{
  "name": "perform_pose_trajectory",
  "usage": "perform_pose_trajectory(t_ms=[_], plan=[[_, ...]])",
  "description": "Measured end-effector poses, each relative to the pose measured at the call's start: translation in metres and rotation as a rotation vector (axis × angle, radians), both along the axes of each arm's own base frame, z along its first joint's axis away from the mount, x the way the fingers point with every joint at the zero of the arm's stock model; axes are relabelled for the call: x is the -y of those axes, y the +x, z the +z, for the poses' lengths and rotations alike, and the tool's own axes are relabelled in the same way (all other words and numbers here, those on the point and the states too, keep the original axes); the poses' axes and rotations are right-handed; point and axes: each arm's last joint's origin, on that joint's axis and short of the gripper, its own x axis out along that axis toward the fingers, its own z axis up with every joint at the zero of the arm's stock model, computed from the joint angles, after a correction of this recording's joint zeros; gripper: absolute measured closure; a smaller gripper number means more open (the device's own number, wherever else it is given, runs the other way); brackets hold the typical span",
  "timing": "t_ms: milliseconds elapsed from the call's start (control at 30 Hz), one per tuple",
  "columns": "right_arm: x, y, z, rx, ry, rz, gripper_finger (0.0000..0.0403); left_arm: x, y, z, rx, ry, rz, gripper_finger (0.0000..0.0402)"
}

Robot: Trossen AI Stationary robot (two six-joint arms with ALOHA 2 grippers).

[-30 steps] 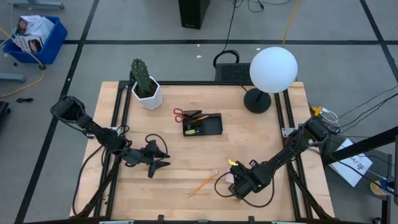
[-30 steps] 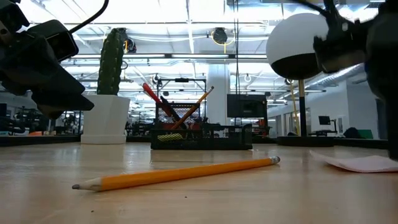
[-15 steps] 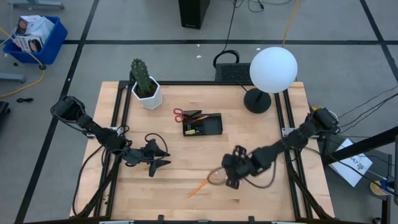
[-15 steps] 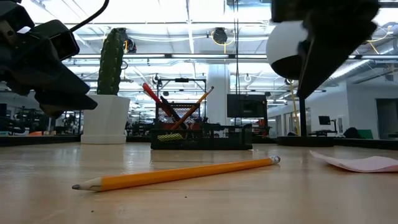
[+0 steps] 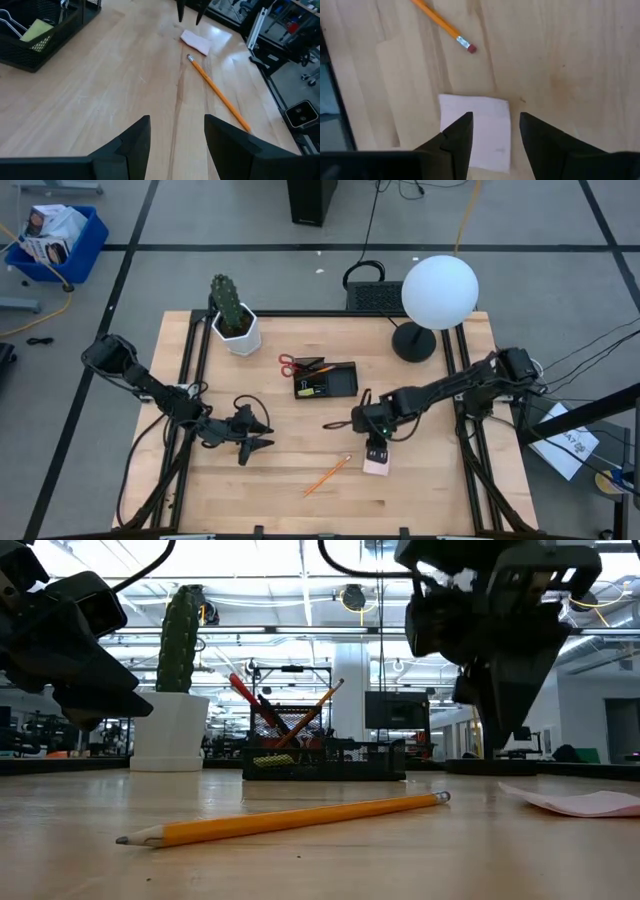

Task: Pick and place office supplies into organizer
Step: Put the pink sticky notes into the right of the desk organizer

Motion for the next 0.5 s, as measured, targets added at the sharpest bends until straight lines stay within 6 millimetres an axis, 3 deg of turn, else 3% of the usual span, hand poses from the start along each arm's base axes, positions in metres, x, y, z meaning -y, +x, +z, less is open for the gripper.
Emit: perform_pose_trajectory(t_ms=[267, 500], plan=[[0.019, -0.007, -0.024, 0.034, 0.058, 0.005, 0.0245, 0.0, 0.0, 0.0, -0.001, -0.012, 0.005, 0.0213], [0.022, -0.013, -0.04, 0.077, 0.089, 0.016, 0.0245, 0.0, 0.0, 0.0, 0.002, -0.03, 0.013, 0.0213]])
